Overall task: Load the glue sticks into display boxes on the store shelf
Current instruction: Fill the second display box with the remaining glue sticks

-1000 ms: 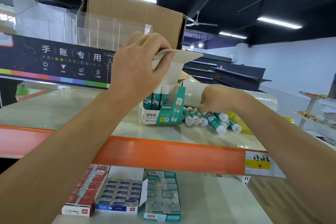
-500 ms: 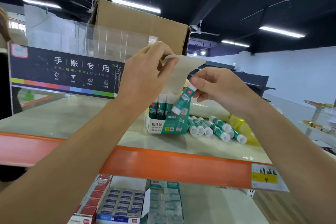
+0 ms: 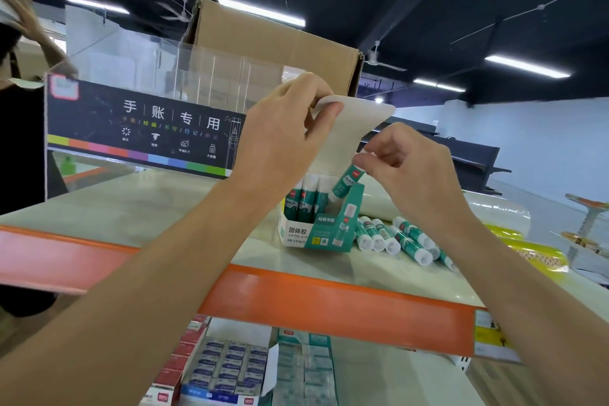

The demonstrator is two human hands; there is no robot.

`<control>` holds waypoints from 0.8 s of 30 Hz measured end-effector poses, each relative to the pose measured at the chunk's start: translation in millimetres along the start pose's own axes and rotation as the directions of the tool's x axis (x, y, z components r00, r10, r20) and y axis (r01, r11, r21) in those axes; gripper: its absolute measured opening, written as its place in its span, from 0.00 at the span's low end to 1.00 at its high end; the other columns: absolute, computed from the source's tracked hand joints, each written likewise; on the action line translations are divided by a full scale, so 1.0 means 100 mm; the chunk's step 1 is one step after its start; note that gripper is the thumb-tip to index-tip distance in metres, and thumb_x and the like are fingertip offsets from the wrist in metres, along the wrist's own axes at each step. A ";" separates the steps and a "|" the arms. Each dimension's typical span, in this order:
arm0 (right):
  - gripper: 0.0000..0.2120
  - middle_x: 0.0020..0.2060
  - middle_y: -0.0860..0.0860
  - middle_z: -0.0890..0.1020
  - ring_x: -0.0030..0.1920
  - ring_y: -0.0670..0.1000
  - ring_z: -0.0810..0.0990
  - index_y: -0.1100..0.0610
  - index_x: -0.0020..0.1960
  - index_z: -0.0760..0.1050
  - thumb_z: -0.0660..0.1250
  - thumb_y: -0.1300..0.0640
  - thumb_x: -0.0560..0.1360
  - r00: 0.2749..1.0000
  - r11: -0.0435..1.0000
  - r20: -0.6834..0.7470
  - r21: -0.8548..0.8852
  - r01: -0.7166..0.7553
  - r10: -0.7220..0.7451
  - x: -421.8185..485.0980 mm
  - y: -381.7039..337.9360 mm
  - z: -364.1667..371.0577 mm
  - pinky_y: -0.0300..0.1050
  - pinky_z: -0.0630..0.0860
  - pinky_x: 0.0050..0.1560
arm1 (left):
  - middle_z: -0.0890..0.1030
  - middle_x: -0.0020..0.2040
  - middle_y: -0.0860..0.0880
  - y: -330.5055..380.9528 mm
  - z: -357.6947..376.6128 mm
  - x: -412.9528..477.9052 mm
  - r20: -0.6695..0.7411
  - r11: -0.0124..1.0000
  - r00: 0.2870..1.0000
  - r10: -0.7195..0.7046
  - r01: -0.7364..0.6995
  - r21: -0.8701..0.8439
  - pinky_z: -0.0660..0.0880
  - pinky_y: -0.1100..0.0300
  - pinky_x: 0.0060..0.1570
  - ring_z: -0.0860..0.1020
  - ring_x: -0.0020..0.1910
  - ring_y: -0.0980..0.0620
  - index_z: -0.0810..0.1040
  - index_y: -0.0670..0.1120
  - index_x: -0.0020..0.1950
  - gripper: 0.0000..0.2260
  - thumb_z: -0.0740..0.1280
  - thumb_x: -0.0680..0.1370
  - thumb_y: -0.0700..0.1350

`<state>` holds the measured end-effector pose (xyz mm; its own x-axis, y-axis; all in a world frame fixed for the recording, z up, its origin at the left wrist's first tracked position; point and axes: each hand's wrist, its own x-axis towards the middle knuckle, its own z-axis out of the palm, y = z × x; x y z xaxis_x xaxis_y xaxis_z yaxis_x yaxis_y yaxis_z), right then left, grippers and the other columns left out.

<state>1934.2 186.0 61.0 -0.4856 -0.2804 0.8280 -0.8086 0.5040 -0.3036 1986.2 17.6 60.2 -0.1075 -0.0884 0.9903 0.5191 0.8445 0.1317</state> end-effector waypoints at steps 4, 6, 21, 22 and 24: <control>0.07 0.35 0.45 0.81 0.35 0.41 0.79 0.54 0.42 0.78 0.75 0.54 0.70 0.993 0.989 0.112 -0.132 0.063 -0.048 0.02 0.04 0.09 0.30 0.74 0.39 | 0.78 0.38 0.50 0.01 0.01 0.00 -0.026 1.000 1.000 0.002 -0.002 -0.018 0.74 0.51 0.35 0.75 0.35 0.51 0.76 0.44 0.46 0.07 0.65 0.78 0.47; 0.07 0.36 0.46 0.82 0.36 0.44 0.80 0.55 0.42 0.79 0.75 0.54 0.70 0.982 0.988 0.188 -0.145 0.056 -0.028 0.06 0.06 0.12 0.31 0.74 0.39 | 0.78 0.37 0.50 0.01 0.01 0.00 -0.036 1.000 0.999 0.006 -0.007 -0.019 0.73 0.52 0.35 0.75 0.35 0.51 0.76 0.43 0.46 0.06 0.66 0.78 0.46; 0.27 0.62 0.43 0.78 0.63 0.47 0.74 0.52 0.57 0.83 0.55 0.73 0.71 0.853 0.962 0.518 -0.257 0.092 0.057 0.16 0.10 0.03 0.42 0.69 0.66 | 0.78 0.38 0.49 0.02 -0.01 -0.01 -0.018 1.000 1.000 0.011 -0.011 -0.005 0.74 0.54 0.35 0.75 0.36 0.52 0.76 0.43 0.46 0.07 0.65 0.78 0.47; 0.27 0.62 0.43 0.78 0.63 0.47 0.74 0.52 0.57 0.82 0.55 0.74 0.71 0.845 0.958 0.532 -0.264 0.115 0.045 0.16 0.10 0.02 0.43 0.69 0.66 | 0.78 0.38 0.49 0.03 -0.01 -0.01 -0.017 1.000 1.000 0.009 -0.009 -0.006 0.74 0.54 0.35 0.75 0.36 0.52 0.76 0.43 0.46 0.07 0.65 0.78 0.47; 0.27 0.63 0.43 0.76 0.63 0.47 0.73 0.52 0.58 0.82 0.55 0.74 0.71 0.828 0.951 0.560 -0.273 0.144 0.036 0.17 0.09 0.02 0.43 0.68 0.66 | 0.78 0.38 0.49 0.03 -0.01 -0.01 -0.016 1.000 1.000 0.008 -0.008 -0.001 0.74 0.54 0.35 0.75 0.36 0.52 0.76 0.43 0.46 0.07 0.65 0.78 0.47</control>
<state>1918.1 184.5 71.4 -0.6167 -0.6716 0.4106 -0.7482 0.6623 -0.0405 1988.4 20.0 59.6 -0.0895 -0.0898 0.9919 0.5206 0.8448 0.1234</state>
